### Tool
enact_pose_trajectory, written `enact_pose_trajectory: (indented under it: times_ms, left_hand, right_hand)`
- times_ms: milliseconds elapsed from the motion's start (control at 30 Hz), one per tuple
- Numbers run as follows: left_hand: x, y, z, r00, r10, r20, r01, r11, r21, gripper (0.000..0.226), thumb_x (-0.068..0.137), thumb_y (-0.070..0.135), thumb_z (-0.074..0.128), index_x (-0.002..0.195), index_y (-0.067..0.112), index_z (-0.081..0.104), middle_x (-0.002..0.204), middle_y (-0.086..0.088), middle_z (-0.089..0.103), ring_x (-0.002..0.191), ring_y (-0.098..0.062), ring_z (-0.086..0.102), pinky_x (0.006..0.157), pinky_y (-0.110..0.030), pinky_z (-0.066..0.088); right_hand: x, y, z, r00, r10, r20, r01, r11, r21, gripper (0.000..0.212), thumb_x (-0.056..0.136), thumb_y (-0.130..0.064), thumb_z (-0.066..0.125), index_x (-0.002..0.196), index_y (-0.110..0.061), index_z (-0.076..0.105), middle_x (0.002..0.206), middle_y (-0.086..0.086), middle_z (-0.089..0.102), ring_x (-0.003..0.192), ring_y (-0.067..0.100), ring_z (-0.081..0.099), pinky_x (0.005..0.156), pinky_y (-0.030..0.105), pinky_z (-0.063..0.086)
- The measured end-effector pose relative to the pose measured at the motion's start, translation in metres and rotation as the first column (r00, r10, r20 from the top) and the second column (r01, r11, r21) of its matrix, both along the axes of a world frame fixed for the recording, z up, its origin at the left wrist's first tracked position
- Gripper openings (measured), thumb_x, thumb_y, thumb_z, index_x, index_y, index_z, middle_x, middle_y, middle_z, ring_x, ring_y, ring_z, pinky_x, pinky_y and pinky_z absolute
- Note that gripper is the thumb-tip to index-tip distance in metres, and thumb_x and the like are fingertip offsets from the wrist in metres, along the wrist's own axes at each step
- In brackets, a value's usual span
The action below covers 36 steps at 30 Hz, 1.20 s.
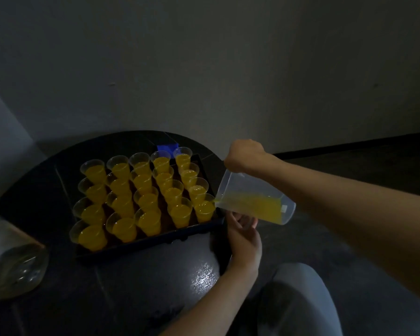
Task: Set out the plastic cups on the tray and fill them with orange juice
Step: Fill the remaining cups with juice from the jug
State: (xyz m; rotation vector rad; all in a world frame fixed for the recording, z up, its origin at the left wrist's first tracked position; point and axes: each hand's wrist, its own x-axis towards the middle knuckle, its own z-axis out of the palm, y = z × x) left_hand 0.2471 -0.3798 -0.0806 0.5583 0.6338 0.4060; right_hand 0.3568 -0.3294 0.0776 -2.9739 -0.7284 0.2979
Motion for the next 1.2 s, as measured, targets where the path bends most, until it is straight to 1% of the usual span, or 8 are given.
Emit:
enact_pose_trajectory:
  times_ms: [100, 233, 467, 800, 1033, 1100, 1167, 1200]
  left_hand:
    - [0.001, -0.001, 0.002, 1.0, -0.005, -0.003, 0.005, 1.0, -0.005, 0.024, 0.107, 0.012, 0.049, 0.126, 0.021, 0.06, 0.12, -0.005, 0.068, 0.109, -0.013, 0.068, 0.09, -0.027, 0.056]
    - [0.001, -0.001, -0.002, 1.0, -0.016, 0.009, 0.016, 1.0, 0.019, 0.024, 0.107, 0.01, 0.05, 0.124, 0.022, 0.061, 0.118, -0.003, 0.07, 0.104, -0.008, 0.07, 0.09, -0.026, 0.056]
    - [0.003, 0.002, -0.004, 0.999, -0.036, -0.003, 0.036, 0.999, 0.033, 0.026, 0.106, 0.004, 0.048, 0.127, 0.017, 0.058, 0.113, -0.004, 0.069, 0.095, -0.004, 0.072, 0.075, -0.018, 0.058]
    - [0.005, 0.003, -0.011, 0.998, -0.054, -0.031, 0.056, 0.995, 0.078, 0.03, 0.107, 0.003, 0.046, 0.132, 0.014, 0.055, 0.121, -0.007, 0.067, 0.097, -0.002, 0.071, 0.072, -0.014, 0.056]
    - [0.002, 0.005, -0.007, 0.996, -0.07, -0.063, 0.076, 0.993, 0.091, 0.029, 0.108, 0.004, 0.044, 0.124, 0.024, 0.057, 0.118, -0.001, 0.065, 0.095, 0.002, 0.07, 0.073, -0.013, 0.056]
    - [0.0, 0.006, -0.005, 0.995, -0.073, -0.063, 0.077, 0.994, 0.071, 0.026, 0.108, 0.007, 0.044, 0.123, 0.023, 0.059, 0.119, -0.003, 0.067, 0.105, -0.006, 0.069, 0.082, -0.019, 0.058]
    - [-0.004, 0.01, 0.002, 0.998, -0.055, -0.024, 0.056, 0.997, 0.046, 0.024, 0.103, 0.022, 0.058, 0.126, 0.018, 0.06, 0.118, -0.006, 0.068, 0.11, -0.016, 0.068, 0.091, -0.028, 0.057]
    - [-0.006, 0.012, 0.003, 0.999, -0.031, -0.013, 0.032, 0.999, 0.036, 0.042, 0.092, 0.036, 0.071, 0.128, 0.016, 0.06, 0.115, -0.006, 0.07, 0.107, -0.017, 0.068, 0.091, -0.03, 0.056]
  right_hand:
    - [0.002, 0.001, 0.0, 1.0, -0.006, 0.002, 0.006, 1.0, -0.014, 0.024, 0.094, -0.018, 0.054, 0.072, -0.012, 0.048, 0.071, 0.004, 0.051, 0.058, 0.015, 0.048, 0.045, 0.024, 0.033]
    - [0.003, 0.004, -0.003, 1.0, -0.013, 0.003, 0.013, 0.999, -0.03, 0.024, 0.095, -0.023, 0.055, 0.074, -0.012, 0.048, 0.074, 0.004, 0.052, 0.061, 0.016, 0.05, 0.047, 0.024, 0.034]
    - [0.003, 0.005, -0.003, 1.0, -0.003, 0.013, 0.003, 1.0, -0.023, 0.023, 0.094, -0.019, 0.054, 0.073, -0.012, 0.049, 0.071, 0.003, 0.051, 0.058, 0.015, 0.048, 0.046, 0.024, 0.034]
    - [0.002, 0.006, -0.002, 1.0, 0.0, -0.005, 0.0, 1.0, -0.016, 0.024, 0.095, -0.019, 0.055, 0.072, -0.012, 0.049, 0.069, 0.003, 0.048, 0.056, 0.014, 0.045, 0.046, 0.022, 0.034]
    - [-0.002, 0.006, -0.002, 1.0, 0.008, 0.024, -0.008, 1.0, -0.016, 0.026, 0.096, -0.02, 0.054, 0.073, -0.011, 0.048, 0.072, 0.004, 0.05, 0.059, 0.015, 0.048, 0.047, 0.024, 0.034]
    - [-0.002, 0.006, -0.002, 1.0, 0.006, 0.026, -0.005, 1.0, -0.015, 0.022, 0.096, -0.02, 0.054, 0.076, -0.01, 0.05, 0.073, 0.005, 0.05, 0.06, 0.016, 0.049, 0.048, 0.024, 0.034]
    - [-0.003, 0.005, -0.002, 1.0, 0.001, 0.021, -0.001, 1.0, -0.001, 0.022, 0.096, -0.02, 0.054, 0.076, -0.011, 0.049, 0.073, 0.005, 0.051, 0.062, 0.016, 0.049, 0.05, 0.024, 0.037]
    - [-0.003, 0.004, -0.002, 1.0, -0.001, 0.018, 0.001, 1.0, 0.004, 0.024, 0.096, -0.02, 0.054, 0.074, -0.012, 0.048, 0.073, 0.005, 0.051, 0.062, 0.016, 0.05, 0.052, 0.024, 0.038]
